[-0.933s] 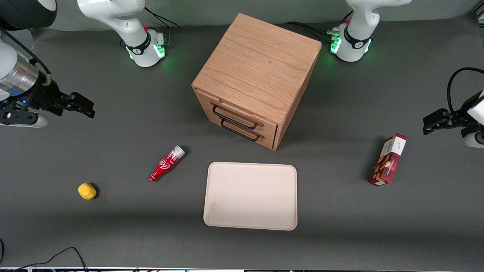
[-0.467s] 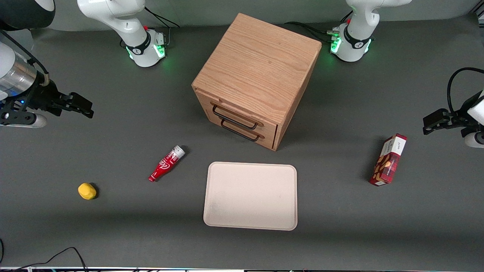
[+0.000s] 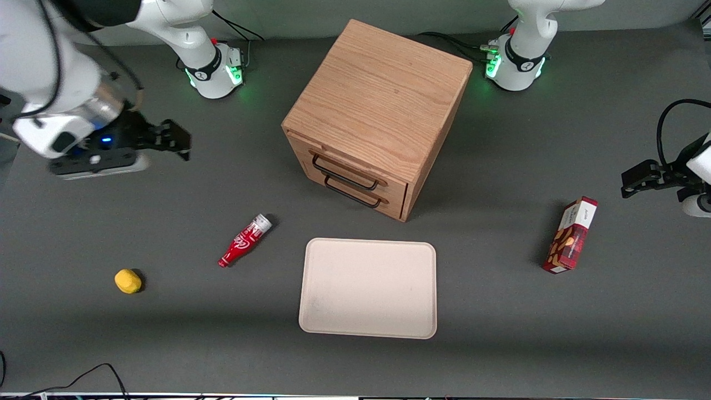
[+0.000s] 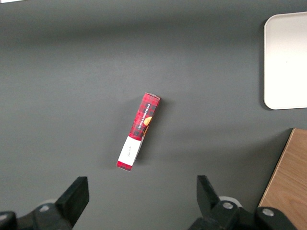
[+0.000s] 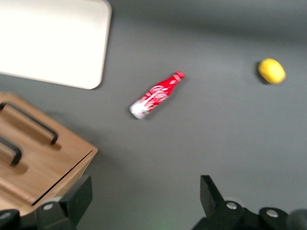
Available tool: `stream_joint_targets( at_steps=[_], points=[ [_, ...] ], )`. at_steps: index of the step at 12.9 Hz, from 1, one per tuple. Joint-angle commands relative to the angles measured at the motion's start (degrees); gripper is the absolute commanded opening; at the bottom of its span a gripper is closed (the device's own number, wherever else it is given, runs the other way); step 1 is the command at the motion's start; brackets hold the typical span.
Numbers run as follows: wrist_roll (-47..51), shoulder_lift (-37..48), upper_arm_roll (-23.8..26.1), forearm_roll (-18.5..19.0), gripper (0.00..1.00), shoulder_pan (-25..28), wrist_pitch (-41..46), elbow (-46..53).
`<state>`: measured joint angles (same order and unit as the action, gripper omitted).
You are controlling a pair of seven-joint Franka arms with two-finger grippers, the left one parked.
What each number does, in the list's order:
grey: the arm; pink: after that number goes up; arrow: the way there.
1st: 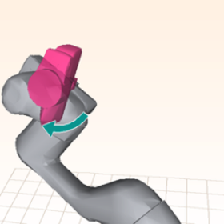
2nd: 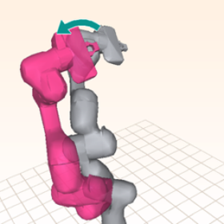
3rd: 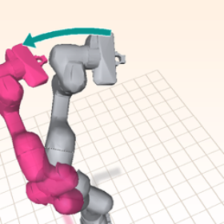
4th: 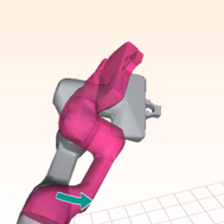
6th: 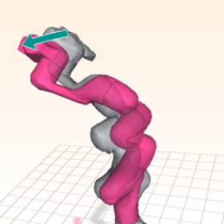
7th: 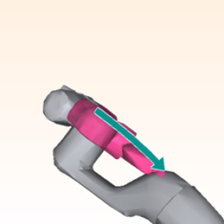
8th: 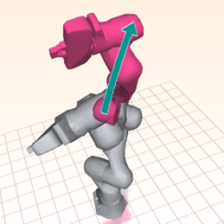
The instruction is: Open upper drawer
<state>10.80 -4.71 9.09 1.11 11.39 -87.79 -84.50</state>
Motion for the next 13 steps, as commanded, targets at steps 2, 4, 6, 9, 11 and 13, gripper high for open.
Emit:
stream_joint_targets(
  at_steps=[2, 4, 6, 9, 11, 13],
  points=[
    [-2.1, -5.2, -0.3, 0.8, 1.0, 10.1, 1.3, 5.7],
    [-2.1, -8.4, 0.0, 0.7, 1.0, 14.7, 0.5, 7.7],
    [-8.6, -13.0, 0.9, -2.7, 1.0, 15.1, -1.1, 10.4],
    [-24.2, -17.6, 0.4, -9.7, 1.0, 14.2, -5.3, 11.3],
    [-29.8, -19.4, 0.3, -14.2, 1.0, 13.8, -7.1, 11.2],
    [-37.3, -20.8, 0.3, -15.7, 1.0, 12.8, -8.3, 10.9]
  ],
)
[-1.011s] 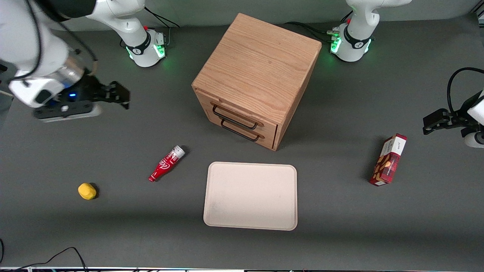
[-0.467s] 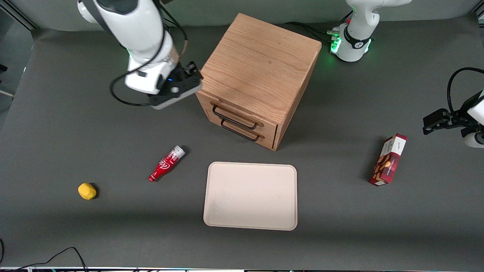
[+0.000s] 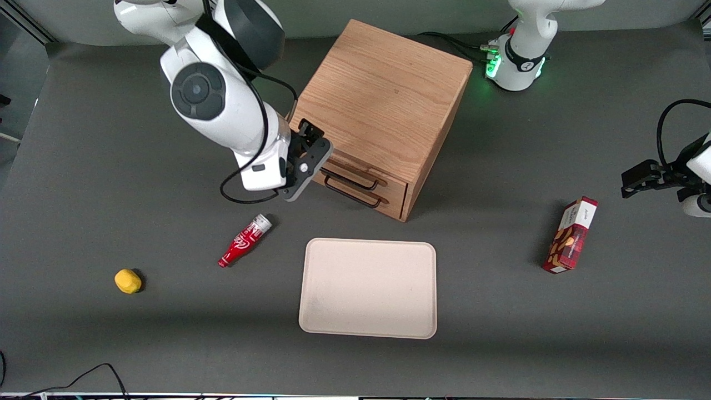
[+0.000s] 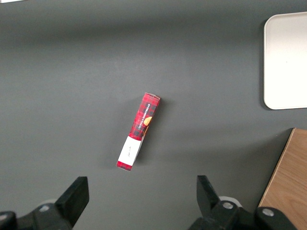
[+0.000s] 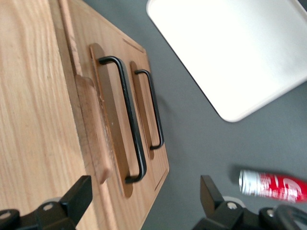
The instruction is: Open upper drawer
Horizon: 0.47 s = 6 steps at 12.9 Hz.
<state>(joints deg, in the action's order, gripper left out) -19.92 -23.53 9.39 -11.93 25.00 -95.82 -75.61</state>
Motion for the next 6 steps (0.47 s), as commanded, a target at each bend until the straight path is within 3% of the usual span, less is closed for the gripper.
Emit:
stream_joint_targets(
  at_steps=[1, 6],
  points=[
    [-7.8, -2.0, 0.0, -3.4, 1.0, -1.0, -0.3, 1.8],
    [-13.7, -4.2, 0.3, -3.7, 1.0, -0.9, -1.9, 1.0]
  ],
)
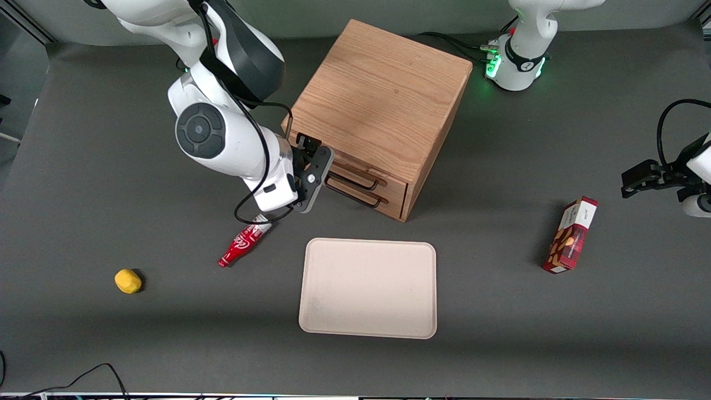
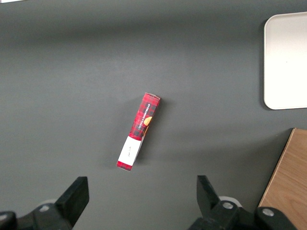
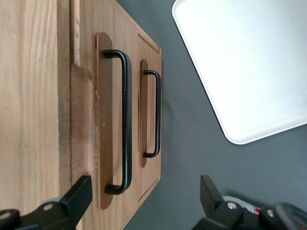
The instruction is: Open upper drawer
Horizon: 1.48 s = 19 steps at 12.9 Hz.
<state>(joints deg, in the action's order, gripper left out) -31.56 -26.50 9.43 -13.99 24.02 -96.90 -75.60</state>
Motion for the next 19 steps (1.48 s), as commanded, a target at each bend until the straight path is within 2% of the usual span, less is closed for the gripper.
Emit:
stream_joint_targets(
  at_steps=[1, 6, 15, 19],
  points=[
    [-2.2, -1.2, 0.6, -1.7, 1.0, 0.1, -1.4, 0.1],
    [-2.2, -1.2, 1.0, -3.1, 1.0, 0.7, -5.7, -4.0],
    [-2.2, -3.8, 1.9, -3.1, 1.0, 1.0, -14.5, -6.8],
    [-3.9, -5.7, 1.5, -1.1, 1.0, 0.2, -14.7, -3.9]
  ],
)
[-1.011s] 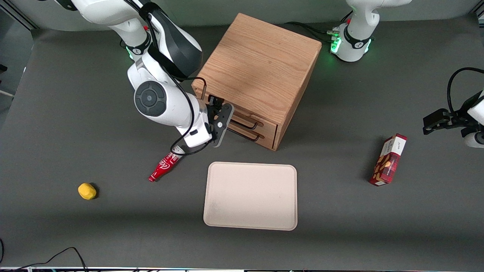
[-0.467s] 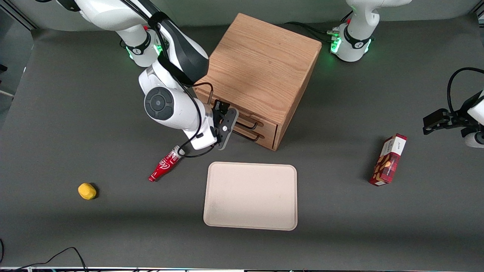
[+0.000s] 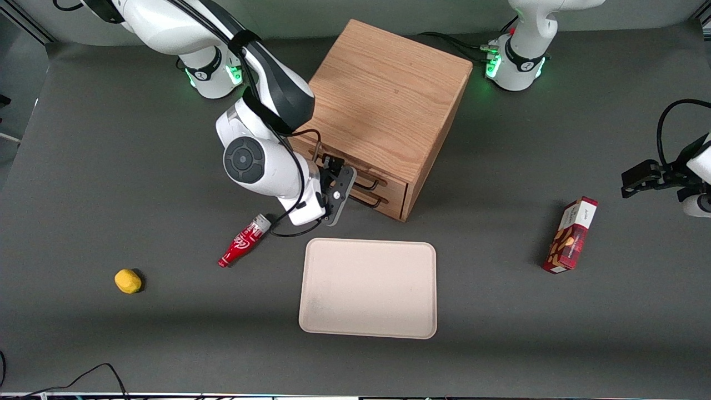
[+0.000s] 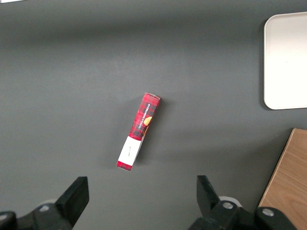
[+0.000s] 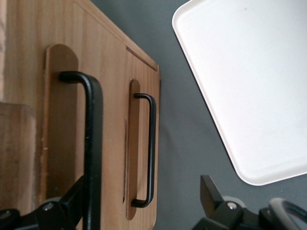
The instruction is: Open upper drawer
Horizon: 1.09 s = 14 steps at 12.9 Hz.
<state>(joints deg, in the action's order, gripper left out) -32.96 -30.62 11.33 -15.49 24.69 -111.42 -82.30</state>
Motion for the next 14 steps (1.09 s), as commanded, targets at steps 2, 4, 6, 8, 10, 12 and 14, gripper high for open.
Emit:
stream_joint_targets(
  at_steps=[2, 4, 6, 8, 10, 12, 14],
  points=[
    [-4.1, -3.8, -1.0, 3.0, 1.0, -0.6, -0.2, 6.3],
    [-5.9, -5.8, -1.5, 3.6, 1.0, -0.9, -0.2, 9.4],
    [-7.0, -6.8, -3.6, 4.4, 1.0, -0.8, -0.2, 11.7],
    [-8.4, -8.1, -4.6, 4.4, 1.0, -1.6, -0.3, 14.1],
    [-9.1, -8.7, -5.8, 4.4, 1.0, -1.8, -0.4, 15.2],
    [-10.2, -9.3, -7.4, 4.4, 1.0, -1.9, -1.3, 16.0],
    [-10.4, -9.4, -7.5, 4.4, 1.0, -3.1, -2.2, 16.2]
  ],
)
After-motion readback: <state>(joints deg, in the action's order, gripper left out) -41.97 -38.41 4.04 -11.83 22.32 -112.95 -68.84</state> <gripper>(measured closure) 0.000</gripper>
